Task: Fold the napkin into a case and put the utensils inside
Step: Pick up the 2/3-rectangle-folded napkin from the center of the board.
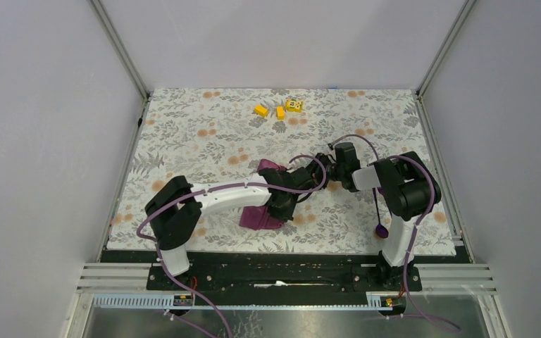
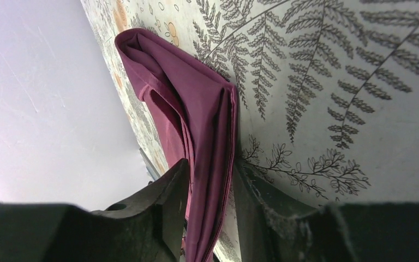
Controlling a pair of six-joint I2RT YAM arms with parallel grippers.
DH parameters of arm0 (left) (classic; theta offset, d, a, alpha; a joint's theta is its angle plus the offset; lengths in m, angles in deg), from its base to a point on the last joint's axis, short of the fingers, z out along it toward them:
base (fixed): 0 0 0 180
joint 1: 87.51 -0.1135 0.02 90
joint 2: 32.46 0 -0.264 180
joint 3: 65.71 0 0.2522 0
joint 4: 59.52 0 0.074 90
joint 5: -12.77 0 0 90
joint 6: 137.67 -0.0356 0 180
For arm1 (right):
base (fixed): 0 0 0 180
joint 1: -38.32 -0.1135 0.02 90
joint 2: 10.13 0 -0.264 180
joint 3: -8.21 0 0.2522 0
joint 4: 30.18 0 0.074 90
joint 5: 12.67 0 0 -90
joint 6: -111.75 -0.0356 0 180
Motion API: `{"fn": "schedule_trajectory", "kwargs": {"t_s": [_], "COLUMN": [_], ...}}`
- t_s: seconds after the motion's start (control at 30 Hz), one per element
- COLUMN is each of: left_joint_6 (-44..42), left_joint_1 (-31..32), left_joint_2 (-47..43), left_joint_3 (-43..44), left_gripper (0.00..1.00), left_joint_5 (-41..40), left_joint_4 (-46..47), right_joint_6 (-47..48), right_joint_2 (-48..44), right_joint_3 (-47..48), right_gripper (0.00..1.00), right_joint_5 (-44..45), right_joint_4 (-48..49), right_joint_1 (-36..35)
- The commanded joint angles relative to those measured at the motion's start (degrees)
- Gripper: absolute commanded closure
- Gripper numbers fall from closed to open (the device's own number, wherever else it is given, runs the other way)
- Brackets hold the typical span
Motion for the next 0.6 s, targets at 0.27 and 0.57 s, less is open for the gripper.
{"fn": "schedule_trajectory", "kwargs": {"t_s": [0.27, 0.57], "left_joint_6": [0.05, -0.04], "left_joint_1": [-0.04, -0.07], "left_joint_2": [-3.63, -2.14], "left_joint_3": [-0.87, -1.0], "left_gripper": [1.0, 1.0], "left_joint_5": [1.62, 6.2], "left_joint_4": [2.11, 8.87], "right_joint_6": [0.99, 3.21], "right_joint_2": [2.09, -3.54], "right_joint_3": [3.06, 0.29], "right_gripper": [0.69, 1.0], "right_joint_5": [0.22, -1.37], "right_joint_4": [3.37, -0.11], "right_joint_1": [-0.42, 4.85]}}
